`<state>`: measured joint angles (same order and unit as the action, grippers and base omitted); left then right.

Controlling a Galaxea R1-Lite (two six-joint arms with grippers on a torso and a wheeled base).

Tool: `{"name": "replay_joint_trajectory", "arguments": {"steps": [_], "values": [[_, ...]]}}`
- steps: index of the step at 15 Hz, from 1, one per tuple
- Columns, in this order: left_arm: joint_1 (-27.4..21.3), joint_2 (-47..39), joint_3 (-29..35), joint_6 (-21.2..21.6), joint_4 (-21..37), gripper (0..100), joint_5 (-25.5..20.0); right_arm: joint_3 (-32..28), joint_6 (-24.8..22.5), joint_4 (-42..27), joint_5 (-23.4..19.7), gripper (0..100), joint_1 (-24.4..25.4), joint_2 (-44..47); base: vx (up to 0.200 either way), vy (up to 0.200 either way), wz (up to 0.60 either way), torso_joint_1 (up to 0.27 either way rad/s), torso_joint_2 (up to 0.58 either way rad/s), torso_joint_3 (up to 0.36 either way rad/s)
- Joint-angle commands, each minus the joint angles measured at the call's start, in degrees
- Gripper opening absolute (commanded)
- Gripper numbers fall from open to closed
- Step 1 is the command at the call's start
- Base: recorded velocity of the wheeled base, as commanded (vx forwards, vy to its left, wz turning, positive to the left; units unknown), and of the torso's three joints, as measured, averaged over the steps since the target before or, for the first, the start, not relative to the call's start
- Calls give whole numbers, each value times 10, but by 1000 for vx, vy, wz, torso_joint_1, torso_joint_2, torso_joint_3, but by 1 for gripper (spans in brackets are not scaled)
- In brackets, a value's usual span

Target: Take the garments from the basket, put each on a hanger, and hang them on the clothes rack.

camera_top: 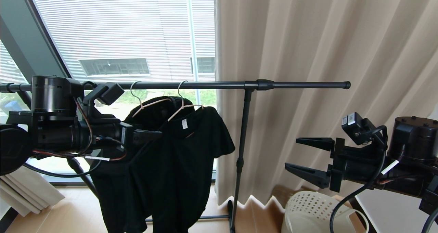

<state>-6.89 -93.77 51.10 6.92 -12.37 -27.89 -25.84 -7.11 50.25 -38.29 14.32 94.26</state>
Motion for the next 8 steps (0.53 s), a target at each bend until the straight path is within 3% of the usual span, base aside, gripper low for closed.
{"name": "replay_joint_trajectory", "arguments": {"steps": [1, 8], "values": [[-1, 4, -2, -1, 0, 100, 0, 0, 0, 0, 0, 100, 0, 1, 0, 0, 0, 0, 0, 0], [-3, 25, -8, -6, 2, 100, 1, 1, 0, 0, 0, 100, 0, -5, 0, 0, 0, 0, 0, 0]]}}
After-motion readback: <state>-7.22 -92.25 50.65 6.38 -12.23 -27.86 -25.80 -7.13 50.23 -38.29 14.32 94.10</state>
